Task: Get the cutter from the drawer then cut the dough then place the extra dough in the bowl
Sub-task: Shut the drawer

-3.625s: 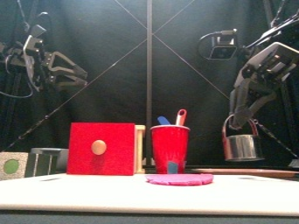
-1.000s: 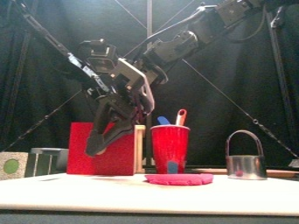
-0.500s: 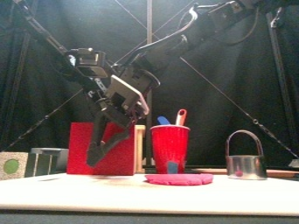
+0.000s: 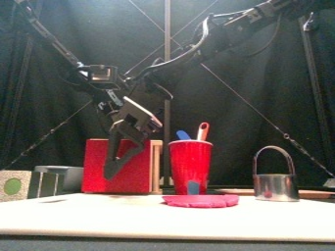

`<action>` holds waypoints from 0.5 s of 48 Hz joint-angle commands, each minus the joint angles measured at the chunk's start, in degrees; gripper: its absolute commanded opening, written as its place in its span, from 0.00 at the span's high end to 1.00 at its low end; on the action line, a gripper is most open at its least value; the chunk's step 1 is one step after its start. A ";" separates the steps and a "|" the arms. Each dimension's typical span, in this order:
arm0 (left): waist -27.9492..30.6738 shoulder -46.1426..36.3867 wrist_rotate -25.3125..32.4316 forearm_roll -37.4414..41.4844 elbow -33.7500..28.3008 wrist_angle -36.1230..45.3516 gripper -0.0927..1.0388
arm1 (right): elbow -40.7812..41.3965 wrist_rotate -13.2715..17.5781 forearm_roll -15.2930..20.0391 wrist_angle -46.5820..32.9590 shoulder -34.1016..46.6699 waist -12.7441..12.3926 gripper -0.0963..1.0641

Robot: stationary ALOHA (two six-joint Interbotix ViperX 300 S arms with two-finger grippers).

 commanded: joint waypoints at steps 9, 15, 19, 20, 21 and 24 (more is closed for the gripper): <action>-0.97 -0.70 0.00 -0.18 -0.97 -0.18 0.64 | -1.67 0.00 -2.64 -0.18 -1.32 -3.60 0.64; -1.14 -0.70 0.00 -0.18 -0.97 -0.18 0.64 | -1.93 -0.09 -3.25 -0.18 -1.23 -4.22 0.64; -1.14 -0.70 0.00 -0.18 -0.79 -0.09 0.64 | -1.85 -0.09 -3.52 -0.18 -1.23 -4.48 0.64; -1.14 -0.70 0.00 -0.18 -0.79 -0.09 0.64 | -1.85 -0.09 -3.52 -0.18 -1.23 -4.48 0.64; -1.14 -0.70 0.00 -0.18 -0.70 -0.09 0.64 | -1.93 -0.09 -3.52 -0.18 -1.23 -4.48 0.64; -1.14 -0.70 0.00 -0.26 -0.62 -0.18 0.64 | -1.93 0.00 -3.08 -0.18 -1.23 -4.39 0.64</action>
